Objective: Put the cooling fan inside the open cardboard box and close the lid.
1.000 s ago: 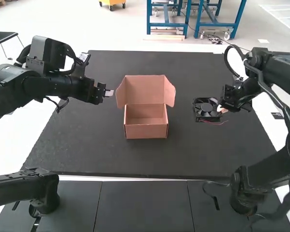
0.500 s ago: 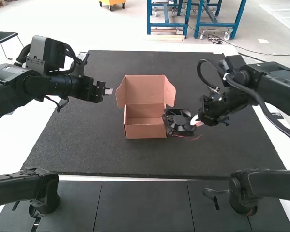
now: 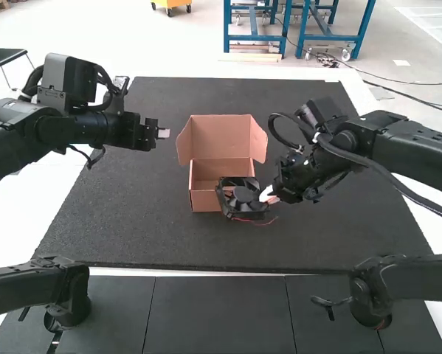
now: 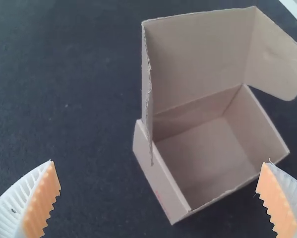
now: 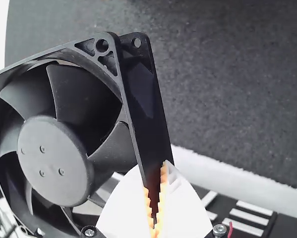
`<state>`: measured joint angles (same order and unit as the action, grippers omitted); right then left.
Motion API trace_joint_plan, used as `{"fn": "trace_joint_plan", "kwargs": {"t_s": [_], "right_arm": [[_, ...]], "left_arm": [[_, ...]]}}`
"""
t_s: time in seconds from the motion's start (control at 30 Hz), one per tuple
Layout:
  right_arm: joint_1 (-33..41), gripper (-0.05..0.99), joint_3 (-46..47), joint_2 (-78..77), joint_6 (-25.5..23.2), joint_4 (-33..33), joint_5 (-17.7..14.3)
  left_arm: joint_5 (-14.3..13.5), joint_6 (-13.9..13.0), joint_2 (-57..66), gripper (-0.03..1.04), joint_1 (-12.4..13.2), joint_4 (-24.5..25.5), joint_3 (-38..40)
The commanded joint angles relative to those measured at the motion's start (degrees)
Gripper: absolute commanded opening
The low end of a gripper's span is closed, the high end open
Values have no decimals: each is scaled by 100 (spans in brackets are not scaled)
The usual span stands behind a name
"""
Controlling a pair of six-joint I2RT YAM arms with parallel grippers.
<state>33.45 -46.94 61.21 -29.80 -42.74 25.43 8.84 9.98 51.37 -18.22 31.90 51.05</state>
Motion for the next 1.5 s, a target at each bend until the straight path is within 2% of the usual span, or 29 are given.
{"fn": "trace_joint_plan", "kwargs": {"t_s": [0.0, 0.33, 0.67, 0.97, 1.13, 1.47], "right_arm": [[188, -2, -70, 190, -228, 161, -91], [293, -2, -263, 884, -228, 548, -390], [592, -2, -606, 1561, -289, 1013, -530], [891, -2, -931, 1921, -491, 1242, -1031], [882, -2, -1045, 2097, -535, 1312, -1181], [847, -2, -1186, 2413, -500, 1664, -1831]], "left_arm": [[4, 180, -31, 94, 46, -87, 11], [-49, 277, -40, 94, 46, -140, 11], [-49, 382, -49, 94, 55, -193, 2], [-58, 496, -49, 94, 55, -246, -7], [-58, 514, -66, 94, 55, -263, -25], [-58, 558, -84, 94, 55, -254, -33]]}}
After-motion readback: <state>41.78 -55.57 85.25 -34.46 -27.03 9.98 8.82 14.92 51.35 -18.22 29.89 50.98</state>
